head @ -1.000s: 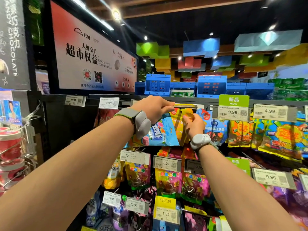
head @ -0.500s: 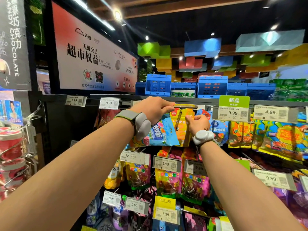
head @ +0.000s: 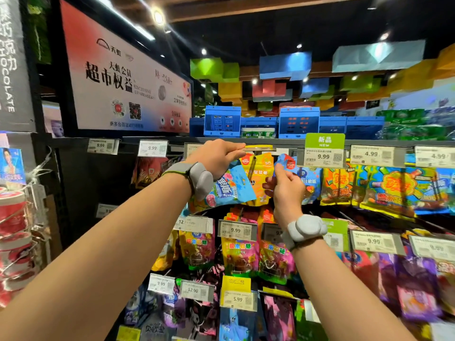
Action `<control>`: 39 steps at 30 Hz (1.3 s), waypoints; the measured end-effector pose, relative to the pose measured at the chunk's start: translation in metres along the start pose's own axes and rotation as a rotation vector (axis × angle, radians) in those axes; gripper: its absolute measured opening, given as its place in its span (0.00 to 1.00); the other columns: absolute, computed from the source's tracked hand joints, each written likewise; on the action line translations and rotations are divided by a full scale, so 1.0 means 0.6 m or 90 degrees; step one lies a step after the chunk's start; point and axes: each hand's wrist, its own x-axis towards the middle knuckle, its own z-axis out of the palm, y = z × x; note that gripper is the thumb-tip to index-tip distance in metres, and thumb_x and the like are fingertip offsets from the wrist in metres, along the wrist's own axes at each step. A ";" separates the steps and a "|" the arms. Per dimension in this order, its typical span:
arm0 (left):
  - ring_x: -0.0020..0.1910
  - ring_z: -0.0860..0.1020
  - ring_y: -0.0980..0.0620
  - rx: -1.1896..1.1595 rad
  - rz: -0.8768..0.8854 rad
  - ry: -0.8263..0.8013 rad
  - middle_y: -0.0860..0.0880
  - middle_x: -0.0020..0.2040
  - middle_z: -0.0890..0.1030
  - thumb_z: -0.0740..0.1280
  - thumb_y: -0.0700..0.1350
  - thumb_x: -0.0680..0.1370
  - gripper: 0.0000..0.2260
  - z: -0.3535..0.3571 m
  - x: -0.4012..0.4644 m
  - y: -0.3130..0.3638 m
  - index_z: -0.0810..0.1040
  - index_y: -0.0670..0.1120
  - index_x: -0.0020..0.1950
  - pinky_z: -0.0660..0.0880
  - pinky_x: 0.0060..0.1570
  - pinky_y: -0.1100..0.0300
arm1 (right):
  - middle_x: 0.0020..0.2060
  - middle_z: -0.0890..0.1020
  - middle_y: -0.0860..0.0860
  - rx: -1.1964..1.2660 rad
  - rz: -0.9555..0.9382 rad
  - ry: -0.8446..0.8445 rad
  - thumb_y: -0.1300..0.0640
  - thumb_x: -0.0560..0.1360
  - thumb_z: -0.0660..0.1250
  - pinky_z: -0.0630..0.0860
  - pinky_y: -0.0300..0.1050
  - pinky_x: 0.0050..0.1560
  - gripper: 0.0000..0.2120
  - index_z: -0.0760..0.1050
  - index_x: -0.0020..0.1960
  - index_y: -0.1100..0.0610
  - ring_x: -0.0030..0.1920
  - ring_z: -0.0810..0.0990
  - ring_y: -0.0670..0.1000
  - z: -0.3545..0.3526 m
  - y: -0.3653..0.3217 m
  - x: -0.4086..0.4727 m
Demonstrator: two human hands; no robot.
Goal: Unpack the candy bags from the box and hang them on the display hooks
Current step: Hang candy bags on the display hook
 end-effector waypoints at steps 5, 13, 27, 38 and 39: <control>0.67 0.74 0.48 0.051 -0.010 0.022 0.53 0.69 0.76 0.56 0.61 0.81 0.20 0.010 -0.006 -0.003 0.69 0.60 0.73 0.72 0.63 0.51 | 0.32 0.79 0.51 -0.068 0.047 -0.152 0.48 0.80 0.66 0.73 0.37 0.28 0.14 0.77 0.46 0.60 0.31 0.76 0.48 0.004 -0.023 -0.077; 0.67 0.73 0.47 -0.038 -0.018 0.019 0.50 0.70 0.74 0.59 0.57 0.81 0.22 0.033 -0.036 0.006 0.68 0.53 0.75 0.69 0.63 0.56 | 0.38 0.83 0.55 -0.203 0.084 -0.351 0.57 0.78 0.70 0.76 0.39 0.32 0.10 0.79 0.47 0.65 0.36 0.82 0.49 -0.018 -0.048 -0.112; 0.39 0.80 0.47 -0.461 -0.137 -0.004 0.43 0.41 0.82 0.67 0.55 0.78 0.21 0.075 -0.118 0.016 0.80 0.36 0.45 0.77 0.42 0.50 | 0.30 0.82 0.51 -0.204 0.006 -0.278 0.62 0.77 0.70 0.76 0.40 0.32 0.09 0.80 0.39 0.62 0.30 0.79 0.46 -0.049 -0.066 -0.103; 0.36 0.72 0.50 -0.488 -0.079 0.037 0.42 0.36 0.74 0.63 0.51 0.82 0.21 0.096 -0.127 0.035 0.72 0.32 0.41 0.68 0.37 0.54 | 0.35 0.85 0.55 -0.098 0.092 -0.209 0.55 0.76 0.72 0.81 0.49 0.38 0.11 0.80 0.44 0.63 0.34 0.84 0.53 -0.076 -0.062 -0.119; 0.36 0.71 0.50 -0.494 -0.071 0.040 0.42 0.36 0.73 0.63 0.51 0.82 0.22 0.100 -0.124 0.042 0.71 0.32 0.42 0.68 0.38 0.53 | 0.35 0.85 0.55 -0.082 0.092 -0.189 0.56 0.76 0.72 0.81 0.50 0.40 0.10 0.80 0.43 0.64 0.34 0.84 0.54 -0.080 -0.063 -0.119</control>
